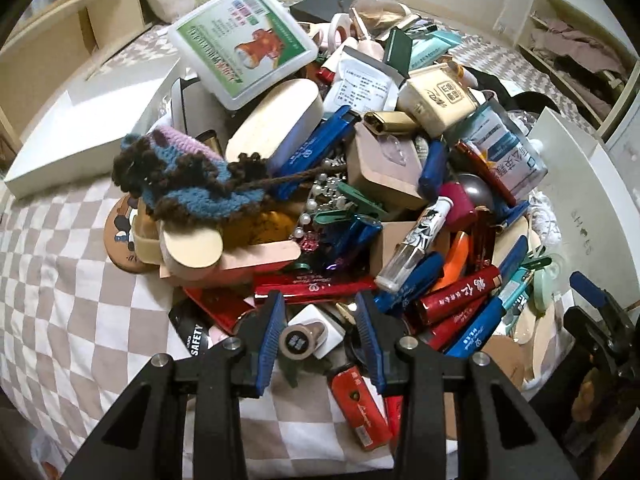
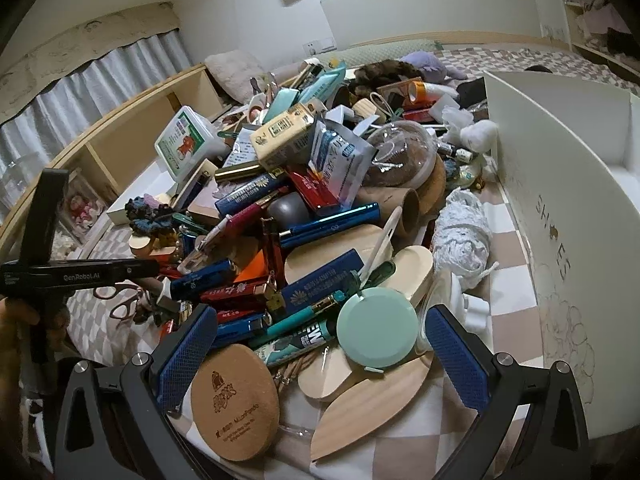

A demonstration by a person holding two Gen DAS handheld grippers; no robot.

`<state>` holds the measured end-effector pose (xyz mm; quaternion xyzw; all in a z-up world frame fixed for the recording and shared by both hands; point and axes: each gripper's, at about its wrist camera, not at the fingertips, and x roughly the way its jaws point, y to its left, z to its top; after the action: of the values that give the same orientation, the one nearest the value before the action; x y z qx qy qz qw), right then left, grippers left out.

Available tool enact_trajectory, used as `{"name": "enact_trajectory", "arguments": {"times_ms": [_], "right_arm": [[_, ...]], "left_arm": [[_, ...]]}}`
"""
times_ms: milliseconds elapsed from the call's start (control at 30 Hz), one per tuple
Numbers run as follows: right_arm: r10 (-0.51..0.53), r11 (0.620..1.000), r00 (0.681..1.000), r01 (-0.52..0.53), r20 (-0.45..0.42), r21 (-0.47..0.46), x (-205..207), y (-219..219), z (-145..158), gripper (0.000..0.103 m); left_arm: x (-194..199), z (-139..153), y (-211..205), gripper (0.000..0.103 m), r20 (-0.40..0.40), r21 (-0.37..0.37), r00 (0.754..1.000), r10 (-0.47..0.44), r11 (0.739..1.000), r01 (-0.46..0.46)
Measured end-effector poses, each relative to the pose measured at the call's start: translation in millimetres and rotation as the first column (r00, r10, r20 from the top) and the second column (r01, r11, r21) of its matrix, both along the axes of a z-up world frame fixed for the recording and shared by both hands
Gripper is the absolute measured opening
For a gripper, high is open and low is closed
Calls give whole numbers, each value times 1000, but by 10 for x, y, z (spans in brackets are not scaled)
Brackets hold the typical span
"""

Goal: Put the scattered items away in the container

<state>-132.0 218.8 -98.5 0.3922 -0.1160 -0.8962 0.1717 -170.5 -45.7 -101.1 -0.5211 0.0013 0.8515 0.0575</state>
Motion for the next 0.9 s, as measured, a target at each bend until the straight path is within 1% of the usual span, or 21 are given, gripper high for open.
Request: {"name": "enact_trajectory", "arguments": {"times_ms": [100, 167, 200, 233, 300, 333, 367, 500, 533, 567, 600, 633, 667, 767, 833, 900], "right_arm": [[-7, 1000, 1000, 7, 9, -5, -7, 21, -11, 103], [-14, 1000, 1000, 14, 11, -15, -8, 49, -10, 103], [-15, 1000, 1000, 15, 12, -21, -8, 58, -8, 103], [-16, 999, 1000, 16, 12, -27, -7, 66, -5, 103], [-18, 999, 1000, 18, 13, -39, -6, 83, 1, 103], [-17, 999, 1000, 18, 11, -41, 3, 82, 6, 101], [-17, 999, 1000, 17, 8, -42, 12, 81, 11, 96], [-19, 999, 1000, 20, 21, -48, 36, 75, -4, 90], [-21, 999, 999, 22, 26, -50, 42, 73, -12, 85], [-26, 998, 999, 28, 32, -50, 51, 72, -22, 78], [-34, 998, 999, 36, 40, -46, 60, 73, -34, 77], [-46, 998, 998, 47, 43, -37, 70, 75, -43, 77], [-58, 998, 997, 59, 46, -28, 81, 78, -53, 77], [-88, 996, 995, 88, 37, 14, 99, 75, -54, 77], [-96, 995, 995, 95, 39, 25, 72, 78, -64, 77], [-100, 995, 994, 98, 54, 30, 38, 85, -98, 71]], "left_arm": [[28, -23, 7, 36, 23, 25, 999, 25, 999, -26], [62, -12, -54, 27, 8, 58, 998, 56, 997, -56], [69, 6, -94, 19, 4, 84, 997, 73, 994, -73], [75, 25, -134, 17, 2, 110, 996, 90, 990, -89], [113, 22, -226, 17, -3, 145, 992, 125, 982, -123], [136, 16, -250, 17, -4, 162, 991, 136, 978, -133], [158, 8, -271, 17, -5, 178, 989, 146, 974, -143], [266, -17, -418, 17, -10, 238, 982, 191, 954, -183], [288, -14, -454, 17, -14, 246, 980, 198, 951, -189], [318, -14, -472, 17, -19, 252, 979, 204, 948, -193], [349, -13, -487, 17, -23, 259, 978, 209, 946, -196], [284, -34, -341, 17, -28, 263, 976, 214, 944, -199], [284, -32, -317, 17, -34, 268, 975, 218, 942, -202], [299, -19, -338, 17, -51, 283, 972, 229, 937, -206], [311, -4, -357, 17, -63, 298, 970, 234, 932, -205], [323, 8, -381, 17, -72, 316, 968, 240, 926, -206]]}}
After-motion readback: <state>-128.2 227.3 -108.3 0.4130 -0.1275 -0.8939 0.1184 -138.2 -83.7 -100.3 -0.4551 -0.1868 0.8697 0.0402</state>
